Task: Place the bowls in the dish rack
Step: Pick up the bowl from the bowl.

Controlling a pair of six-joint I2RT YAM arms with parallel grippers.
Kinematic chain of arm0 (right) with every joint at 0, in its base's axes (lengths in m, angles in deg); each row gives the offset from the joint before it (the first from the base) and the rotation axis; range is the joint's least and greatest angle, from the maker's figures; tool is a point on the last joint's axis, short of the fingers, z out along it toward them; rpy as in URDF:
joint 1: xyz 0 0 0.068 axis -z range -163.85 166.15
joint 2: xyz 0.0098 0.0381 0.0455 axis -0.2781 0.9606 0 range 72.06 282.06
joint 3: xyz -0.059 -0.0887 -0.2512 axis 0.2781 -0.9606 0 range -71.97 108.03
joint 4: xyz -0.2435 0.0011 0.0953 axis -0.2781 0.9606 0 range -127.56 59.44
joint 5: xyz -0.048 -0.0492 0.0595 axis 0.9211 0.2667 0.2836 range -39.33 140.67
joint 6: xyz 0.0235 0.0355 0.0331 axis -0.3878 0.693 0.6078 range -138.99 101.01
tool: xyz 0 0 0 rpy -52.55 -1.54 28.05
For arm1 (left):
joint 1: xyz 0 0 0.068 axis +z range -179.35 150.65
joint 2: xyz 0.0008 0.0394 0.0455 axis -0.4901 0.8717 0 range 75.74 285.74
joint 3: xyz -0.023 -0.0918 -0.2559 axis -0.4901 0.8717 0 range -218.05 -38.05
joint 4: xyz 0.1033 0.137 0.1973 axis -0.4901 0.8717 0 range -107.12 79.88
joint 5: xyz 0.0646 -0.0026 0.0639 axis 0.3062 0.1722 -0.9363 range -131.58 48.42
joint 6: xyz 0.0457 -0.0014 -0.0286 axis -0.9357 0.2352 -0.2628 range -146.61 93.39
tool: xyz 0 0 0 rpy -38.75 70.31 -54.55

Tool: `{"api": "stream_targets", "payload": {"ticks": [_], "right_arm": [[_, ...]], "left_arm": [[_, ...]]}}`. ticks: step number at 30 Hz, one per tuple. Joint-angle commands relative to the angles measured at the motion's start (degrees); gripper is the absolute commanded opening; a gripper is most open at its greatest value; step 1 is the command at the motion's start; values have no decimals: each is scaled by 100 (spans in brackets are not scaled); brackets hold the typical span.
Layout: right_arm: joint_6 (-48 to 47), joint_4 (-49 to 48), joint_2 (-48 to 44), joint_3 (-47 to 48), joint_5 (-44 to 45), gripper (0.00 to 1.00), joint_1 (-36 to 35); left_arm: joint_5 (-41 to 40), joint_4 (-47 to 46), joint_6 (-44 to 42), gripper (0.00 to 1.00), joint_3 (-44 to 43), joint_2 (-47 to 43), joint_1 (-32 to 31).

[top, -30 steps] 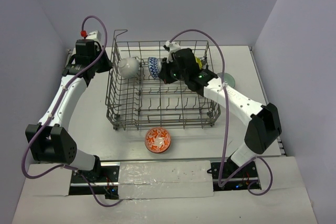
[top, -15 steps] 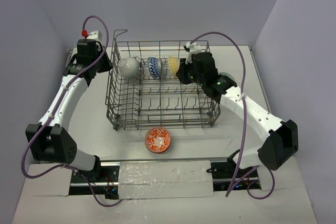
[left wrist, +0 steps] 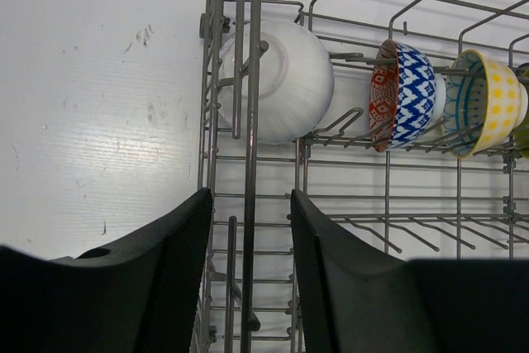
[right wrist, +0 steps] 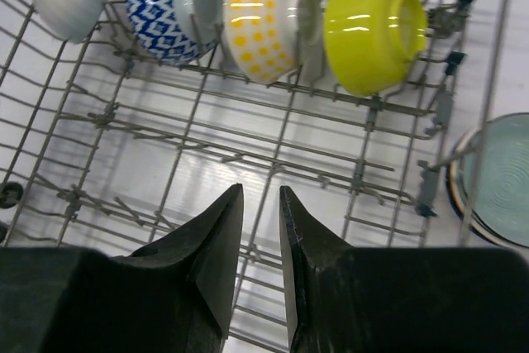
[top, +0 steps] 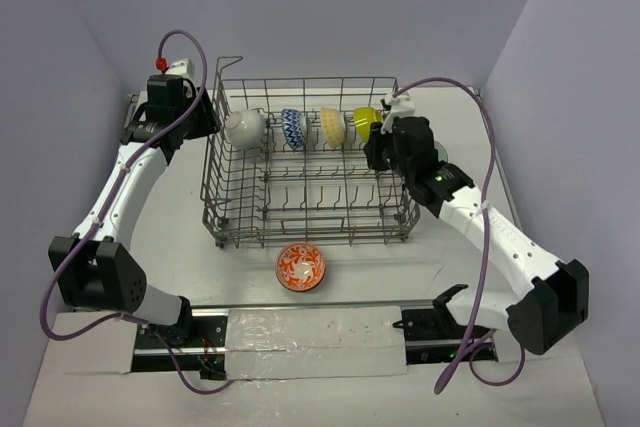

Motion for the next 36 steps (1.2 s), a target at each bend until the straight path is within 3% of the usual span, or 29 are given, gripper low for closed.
{"api": "stream_targets", "payload": {"ticks": [1,13,22,28,36], "right_arm": [[97,-244,-476,-236,246,33,205],[88,2,-1118,-501,765,41,240],[606,-314,-890,-791,766,44,749],[852,-428,-504,-668,345,43,1346],[949,-428,200,-255,-465,42,2059]], "left_arm": [[-47,-150,42,48,-173,-112,19],[6,-563,341,61,161,-472,361],[199,-819,596,87,311,-596,669],[481,-898,684,92,346,-570,757],[595,-854,614,91,293,-526,757]]}}
